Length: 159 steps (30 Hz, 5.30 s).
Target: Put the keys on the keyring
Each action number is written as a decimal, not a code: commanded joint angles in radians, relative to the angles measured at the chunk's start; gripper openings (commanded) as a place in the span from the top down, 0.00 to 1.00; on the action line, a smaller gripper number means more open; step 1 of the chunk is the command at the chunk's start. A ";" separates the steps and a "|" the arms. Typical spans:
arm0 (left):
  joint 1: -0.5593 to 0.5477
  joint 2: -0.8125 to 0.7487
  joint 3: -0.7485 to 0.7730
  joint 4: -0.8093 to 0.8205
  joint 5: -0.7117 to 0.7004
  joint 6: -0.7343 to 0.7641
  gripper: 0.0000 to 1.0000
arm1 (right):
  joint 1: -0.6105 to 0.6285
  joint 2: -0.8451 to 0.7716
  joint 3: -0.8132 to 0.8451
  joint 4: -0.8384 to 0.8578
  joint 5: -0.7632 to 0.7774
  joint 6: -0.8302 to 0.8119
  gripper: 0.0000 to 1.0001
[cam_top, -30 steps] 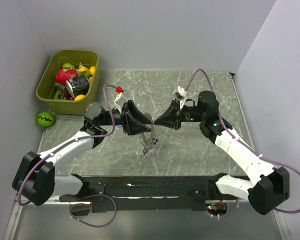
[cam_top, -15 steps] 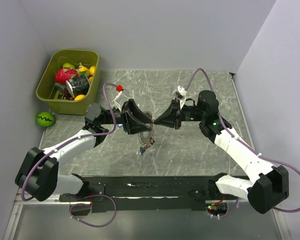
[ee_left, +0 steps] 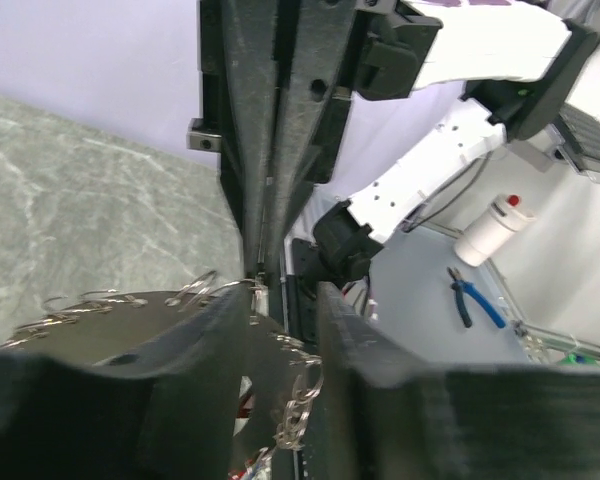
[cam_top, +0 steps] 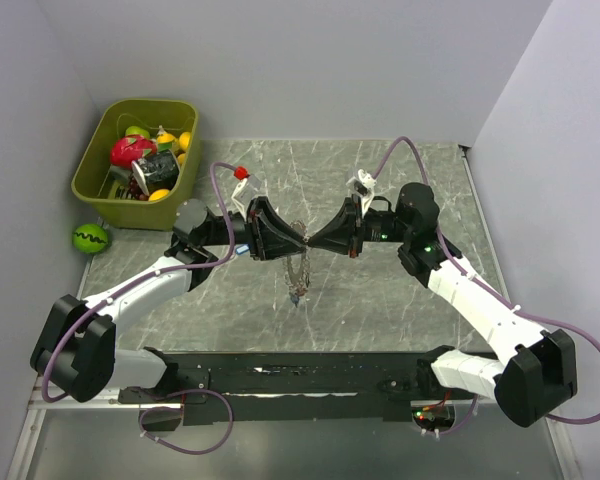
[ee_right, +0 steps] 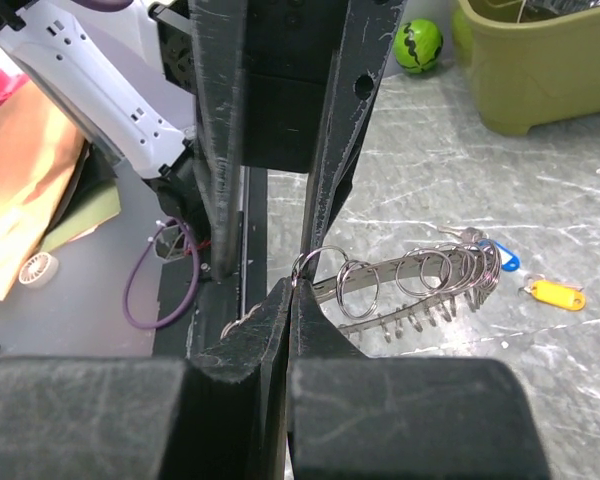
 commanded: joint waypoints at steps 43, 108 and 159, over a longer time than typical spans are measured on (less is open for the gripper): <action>0.045 -0.076 -0.029 -0.149 -0.099 0.144 0.45 | 0.005 -0.064 -0.005 0.194 0.001 0.097 1.00; -0.032 0.009 -0.012 0.331 -0.065 -0.135 0.82 | 0.005 -0.056 -0.105 0.376 0.019 0.226 1.00; -0.021 -0.083 -0.014 -0.051 -0.146 0.141 0.99 | -0.006 -0.161 -0.117 0.367 0.183 0.254 0.05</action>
